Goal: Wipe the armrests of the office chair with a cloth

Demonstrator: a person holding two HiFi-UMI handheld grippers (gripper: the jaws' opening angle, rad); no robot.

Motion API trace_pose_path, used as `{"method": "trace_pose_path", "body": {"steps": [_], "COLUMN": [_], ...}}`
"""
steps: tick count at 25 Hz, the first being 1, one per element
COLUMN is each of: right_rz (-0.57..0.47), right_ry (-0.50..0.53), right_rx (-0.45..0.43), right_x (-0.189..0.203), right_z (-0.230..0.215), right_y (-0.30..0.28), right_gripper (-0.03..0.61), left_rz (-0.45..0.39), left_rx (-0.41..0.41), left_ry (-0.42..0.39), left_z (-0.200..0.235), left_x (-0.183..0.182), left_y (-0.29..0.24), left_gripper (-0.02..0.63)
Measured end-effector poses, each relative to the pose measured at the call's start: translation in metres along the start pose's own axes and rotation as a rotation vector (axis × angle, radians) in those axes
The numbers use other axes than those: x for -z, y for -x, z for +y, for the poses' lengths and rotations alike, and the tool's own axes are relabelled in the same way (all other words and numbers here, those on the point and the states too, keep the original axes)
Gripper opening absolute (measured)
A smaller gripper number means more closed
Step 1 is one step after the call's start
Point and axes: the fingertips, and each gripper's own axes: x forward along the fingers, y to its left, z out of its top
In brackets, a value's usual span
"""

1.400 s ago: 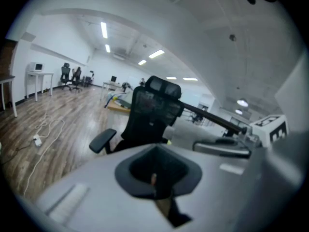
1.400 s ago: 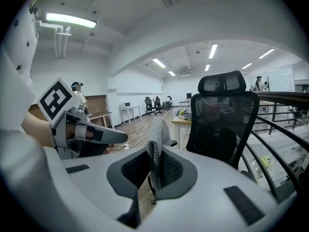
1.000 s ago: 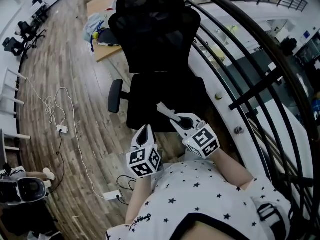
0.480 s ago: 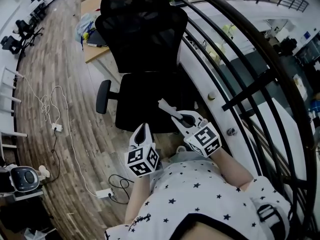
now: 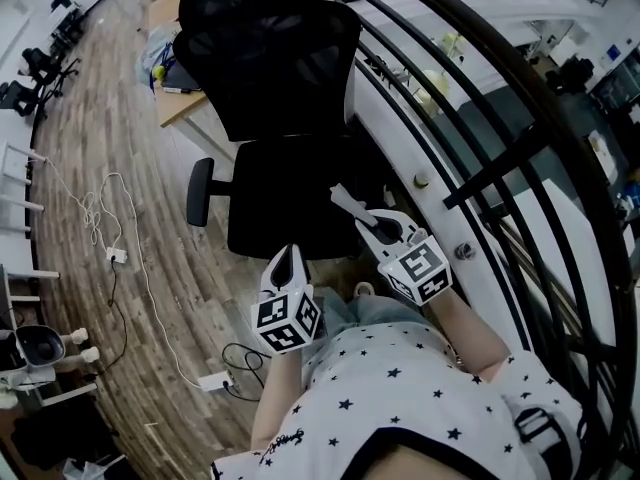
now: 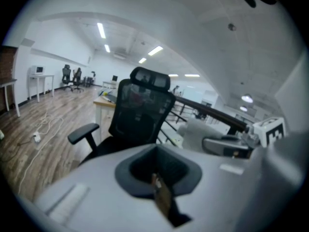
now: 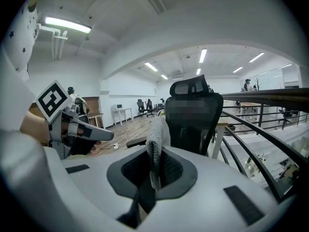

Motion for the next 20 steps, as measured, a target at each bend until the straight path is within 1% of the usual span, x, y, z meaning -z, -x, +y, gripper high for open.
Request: {"method": "trace_pose_path", "body": {"steps": [4,8,13,17,20], "right_rz": [0.018,0.029,0.040,0.067,0.100], "right_ry": [-0.006,-0.015,-0.034,-0.028,-0.029], "right_rx": [0.020,0.067,0.141,0.159,0.180], "right_x": [0.006,0.010,0.010,0.014,0.026], "right_z": [-0.010,-0.030,-0.059,-0.078,-0.093], "right_y": [-0.004,-0.012,-0.024,-0.039,-0.046], "right_gripper": [0.026,0.026,0.026,0.026,0.026], "left_rz": [0.020,0.050,0.081,0.102,0.134], "left_rx": [-0.006,0.019,0.065,0.084,0.102], "left_ry": [0.016,0.009,-0.001,-0.005,-0.012], "left_z": [0.004,0.006,0.009,0.013,0.013], "left_x": [0.004,0.008,0.003,-0.004,0.002], "left_y": [-0.003,-0.015,-0.044,-0.070,-0.085], "left_gripper": [0.008,0.008,0.008,0.008,0.008]}}
